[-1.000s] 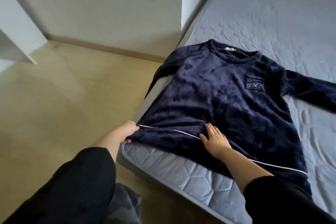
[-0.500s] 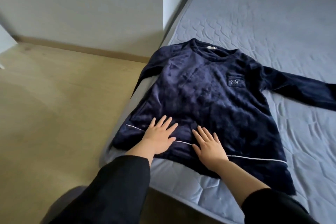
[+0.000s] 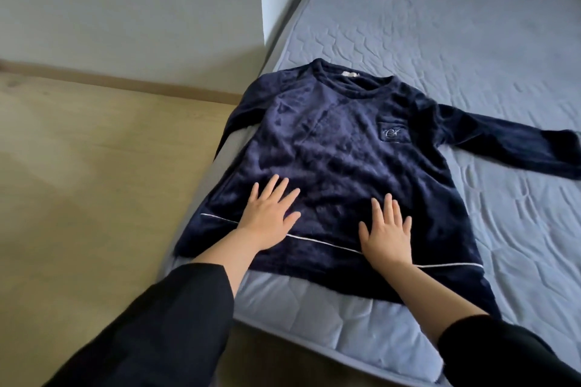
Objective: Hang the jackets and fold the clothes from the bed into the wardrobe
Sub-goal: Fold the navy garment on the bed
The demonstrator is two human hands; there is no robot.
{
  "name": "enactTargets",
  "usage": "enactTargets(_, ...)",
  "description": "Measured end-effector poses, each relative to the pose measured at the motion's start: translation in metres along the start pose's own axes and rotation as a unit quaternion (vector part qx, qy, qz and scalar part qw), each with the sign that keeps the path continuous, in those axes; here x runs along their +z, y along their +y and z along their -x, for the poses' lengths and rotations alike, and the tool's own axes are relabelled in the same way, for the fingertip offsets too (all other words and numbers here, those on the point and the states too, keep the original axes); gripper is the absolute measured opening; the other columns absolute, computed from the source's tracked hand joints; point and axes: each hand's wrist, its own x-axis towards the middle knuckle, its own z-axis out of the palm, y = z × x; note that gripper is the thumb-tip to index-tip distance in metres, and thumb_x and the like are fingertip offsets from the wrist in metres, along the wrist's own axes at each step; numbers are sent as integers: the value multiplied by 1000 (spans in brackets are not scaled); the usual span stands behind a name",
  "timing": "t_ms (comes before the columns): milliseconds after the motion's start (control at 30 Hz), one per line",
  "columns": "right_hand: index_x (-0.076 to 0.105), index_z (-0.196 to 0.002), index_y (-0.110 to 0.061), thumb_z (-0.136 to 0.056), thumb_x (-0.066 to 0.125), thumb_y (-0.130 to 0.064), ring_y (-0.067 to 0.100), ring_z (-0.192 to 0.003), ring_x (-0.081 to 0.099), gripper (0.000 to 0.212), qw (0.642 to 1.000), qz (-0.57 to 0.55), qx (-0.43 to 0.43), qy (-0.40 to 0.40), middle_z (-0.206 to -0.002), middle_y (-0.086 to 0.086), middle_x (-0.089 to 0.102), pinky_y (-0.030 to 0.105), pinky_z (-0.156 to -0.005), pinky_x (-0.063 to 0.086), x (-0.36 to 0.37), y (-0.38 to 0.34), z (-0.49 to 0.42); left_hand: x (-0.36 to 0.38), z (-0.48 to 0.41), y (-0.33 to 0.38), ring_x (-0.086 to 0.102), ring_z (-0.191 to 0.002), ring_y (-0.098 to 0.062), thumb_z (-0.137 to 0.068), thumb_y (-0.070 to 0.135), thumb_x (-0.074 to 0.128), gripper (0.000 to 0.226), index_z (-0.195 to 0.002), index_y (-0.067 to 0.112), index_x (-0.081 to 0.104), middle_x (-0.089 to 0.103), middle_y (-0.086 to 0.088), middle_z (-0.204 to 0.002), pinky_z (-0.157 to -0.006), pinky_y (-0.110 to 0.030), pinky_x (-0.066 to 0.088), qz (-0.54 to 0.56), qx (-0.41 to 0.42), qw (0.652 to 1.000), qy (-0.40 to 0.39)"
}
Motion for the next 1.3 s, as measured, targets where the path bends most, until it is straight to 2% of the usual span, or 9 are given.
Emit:
enactTargets(467,-13,-150,-30,-83,36,-75,27,-146,-17,95,992,-4,-34,-124,-158,5,-22,64,-110,-1,12,-137,-123,33,-23,-41,4,-147,-17,-97,49,27,59,-151,24,22,15,2,-159,-118,-43,2,29,-103,991,79)
enactTargets(633,-23,-148,-28,-76,27,-85,29,-144,-21,104,979,22,-14,-205,-156,6,-26,64,-109,-4,41,-134,-144,15,-55,-50,55,-98,-23,-89,22,49,26,-105,17,68,67,1,-98,-81,-33,37,142,-154,953,217)
enactTargets(767,-26,-146,-29,-75,26,-86,29,-143,-24,105,975,29,-13,-220,-155,5,-29,64,-109,-6,45,-133,-149,-12,-98,-74,61,-100,-23,-92,9,46,30,-114,17,65,68,-5,-107,-81,-31,46,509,-331,755,247)
enactTargets(867,-28,-145,-29,-75,26,-86,29,-143,-25,106,972,36,-13,-234,-154,5,-32,64,-109,-7,45,-132,-151,-35,-135,-96,55,-119,-25,-97,5,39,41,-137,6,46,54,-13,-134,-101,-34,44,771,-354,479,223)
enactTargets(967,-30,-144,-29,-74,26,-87,29,-142,-26,106,970,35,-12,-239,-153,5,-34,65,-108,-7,47,-133,-154,-53,-162,-116,43,-132,-28,-101,12,39,44,-143,1,33,40,-16,-145,-104,-34,37,895,-331,224,200)
enactTargets(1100,-31,-143,-30,-74,26,-88,30,-142,-27,107,969,35,-16,-242,-153,5,-34,65,-108,-8,46,-136,-156,-67,-186,-134,39,-133,-29,-97,17,52,53,-145,10,30,37,-12,-147,-101,-33,37,905,-363,5,221)
enactTargets(1200,-30,-144,-29,-73,26,-88,30,-142,-28,107,969,32,-18,-246,-153,5,-35,65,-108,-8,46,-135,-155,-70,-196,-142,52,-113,-26,-92,28,58,38,-126,18,43,43,-8,-138,-91,-29,46,883,-386,2,268)
enactTargets(1233,-30,-144,-29,-73,26,-88,30,-142,-28,108,968,31,-17,-247,-153,5,-35,65,-108,-8,47,-134,-155,-68,-196,-146,55,-98,-23,-92,33,57,30,-115,17,46,49,-8,-126,-79,-28,48,884,-391,62,250)
enactTargets(1300,-30,-143,-29,-73,26,-88,30,-141,-28,108,968,32,-19,-248,-152,5,-35,65,-108,-9,48,-133,-156,-64,-194,-159,51,-74,-15,-91,41,57,29,-96,13,50,54,-3,-94,-64,-22,41,890,-370,75,258)
